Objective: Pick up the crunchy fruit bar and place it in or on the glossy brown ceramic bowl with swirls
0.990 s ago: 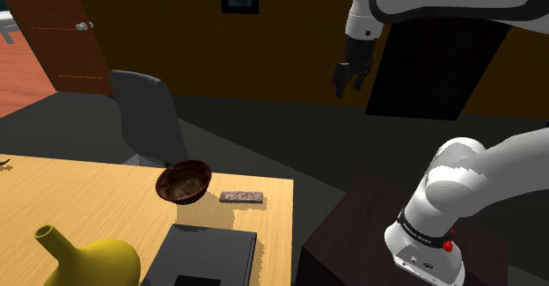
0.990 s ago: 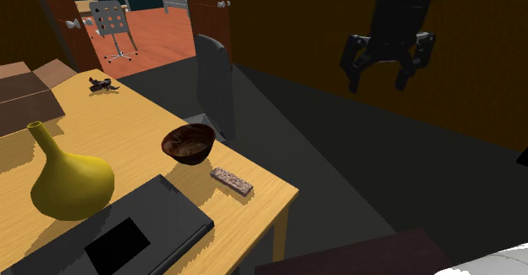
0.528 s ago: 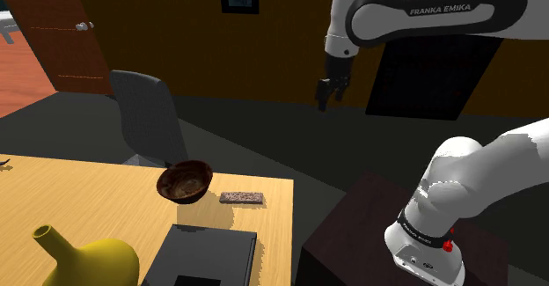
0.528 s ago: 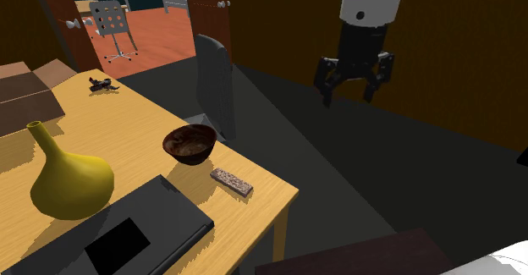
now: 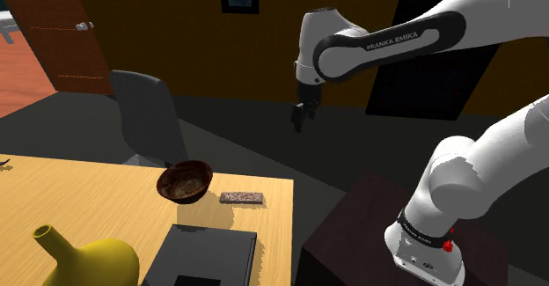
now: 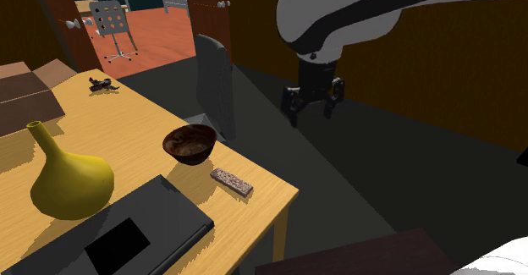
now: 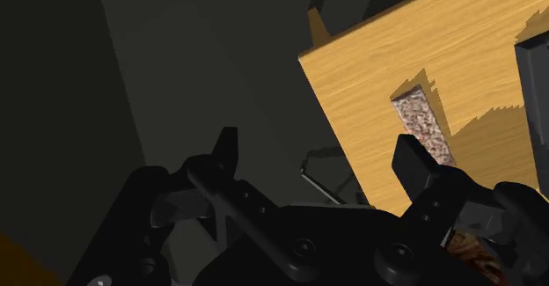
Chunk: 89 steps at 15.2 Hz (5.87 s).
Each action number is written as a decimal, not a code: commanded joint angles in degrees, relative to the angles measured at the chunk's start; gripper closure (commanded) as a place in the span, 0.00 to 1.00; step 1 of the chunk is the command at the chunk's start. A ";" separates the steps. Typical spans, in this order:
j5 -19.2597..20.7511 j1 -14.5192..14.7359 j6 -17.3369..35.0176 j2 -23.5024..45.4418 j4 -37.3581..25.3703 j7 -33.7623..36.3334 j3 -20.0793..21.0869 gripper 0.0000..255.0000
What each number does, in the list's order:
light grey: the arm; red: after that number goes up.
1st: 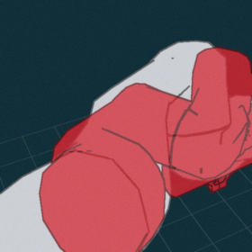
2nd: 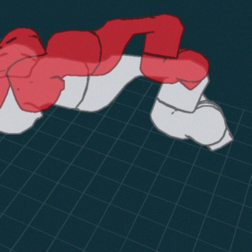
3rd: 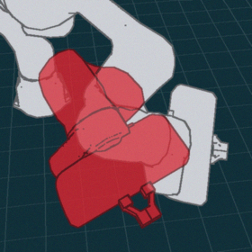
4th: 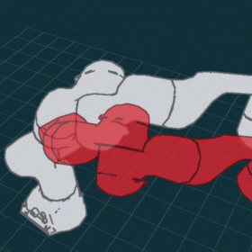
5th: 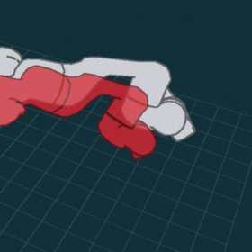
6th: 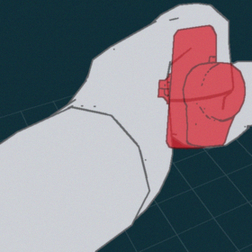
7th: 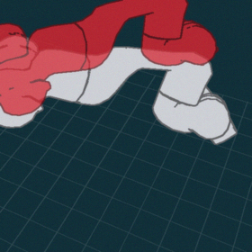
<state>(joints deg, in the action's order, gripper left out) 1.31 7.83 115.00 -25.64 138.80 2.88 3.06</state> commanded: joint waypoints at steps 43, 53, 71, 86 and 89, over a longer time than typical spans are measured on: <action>17.92 12.06 34.75 51.47 -16.63 4.11 6.61 1.00; 16.97 11.56 33.08 49.51 -16.40 3.29 7.31 1.00; 11.21 9.68 22.06 39.03 -17.42 -1.58 10.15 1.00; 10.03 10.37 11.70 40.37 -29.05 -2.59 10.96 1.00; 11.40 11.84 8.28 47.05 -38.83 -1.61 10.79 1.00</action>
<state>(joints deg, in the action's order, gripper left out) 12.28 19.26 124.92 19.00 103.93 1.17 13.94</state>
